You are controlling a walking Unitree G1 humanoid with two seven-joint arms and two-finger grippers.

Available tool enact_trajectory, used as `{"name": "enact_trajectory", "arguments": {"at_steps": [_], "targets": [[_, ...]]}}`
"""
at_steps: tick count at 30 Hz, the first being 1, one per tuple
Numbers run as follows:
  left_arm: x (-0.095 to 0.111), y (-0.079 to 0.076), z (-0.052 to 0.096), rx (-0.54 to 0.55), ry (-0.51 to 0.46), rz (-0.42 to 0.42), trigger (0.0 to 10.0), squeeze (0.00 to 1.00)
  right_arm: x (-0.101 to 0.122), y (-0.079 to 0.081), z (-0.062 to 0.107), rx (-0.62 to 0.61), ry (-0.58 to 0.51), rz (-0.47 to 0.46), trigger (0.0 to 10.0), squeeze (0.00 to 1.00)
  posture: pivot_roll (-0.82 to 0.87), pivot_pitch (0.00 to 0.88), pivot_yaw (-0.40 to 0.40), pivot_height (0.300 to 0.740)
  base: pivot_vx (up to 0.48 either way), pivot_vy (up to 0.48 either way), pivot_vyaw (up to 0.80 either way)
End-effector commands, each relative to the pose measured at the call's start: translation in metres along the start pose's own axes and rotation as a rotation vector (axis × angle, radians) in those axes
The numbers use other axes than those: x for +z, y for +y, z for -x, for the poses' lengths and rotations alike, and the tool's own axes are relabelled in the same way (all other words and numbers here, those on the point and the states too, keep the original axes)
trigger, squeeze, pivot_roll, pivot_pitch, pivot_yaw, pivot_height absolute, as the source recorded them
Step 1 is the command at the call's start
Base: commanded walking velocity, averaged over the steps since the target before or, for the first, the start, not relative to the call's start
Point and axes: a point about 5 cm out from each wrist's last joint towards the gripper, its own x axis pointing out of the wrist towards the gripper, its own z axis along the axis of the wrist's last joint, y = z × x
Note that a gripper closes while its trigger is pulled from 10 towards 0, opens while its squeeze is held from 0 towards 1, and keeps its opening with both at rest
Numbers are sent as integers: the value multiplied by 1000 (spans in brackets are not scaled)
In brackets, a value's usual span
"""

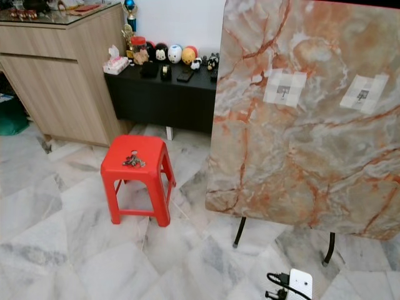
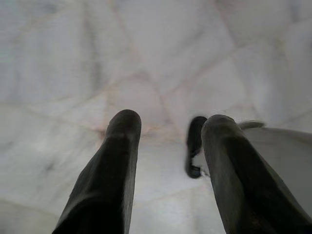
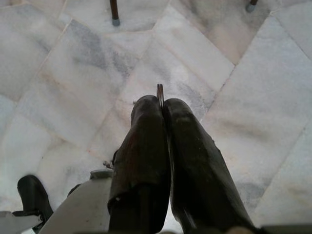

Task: Hang keys on a hook

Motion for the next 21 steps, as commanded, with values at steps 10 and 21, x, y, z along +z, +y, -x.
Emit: {"name": "enact_trajectory", "arguments": {"at_steps": [10,21], "targets": [[10,-2,-5,2,1,31,10000,0,4,-1,-1,29,-6,13,10000,0,104,0,-64,718,311,0,0],[7,-26,-8,-28,11,22,10000,0,2,-3,0,30,8,25,10000,0,102,0,-57,718,340,0,0]]}}
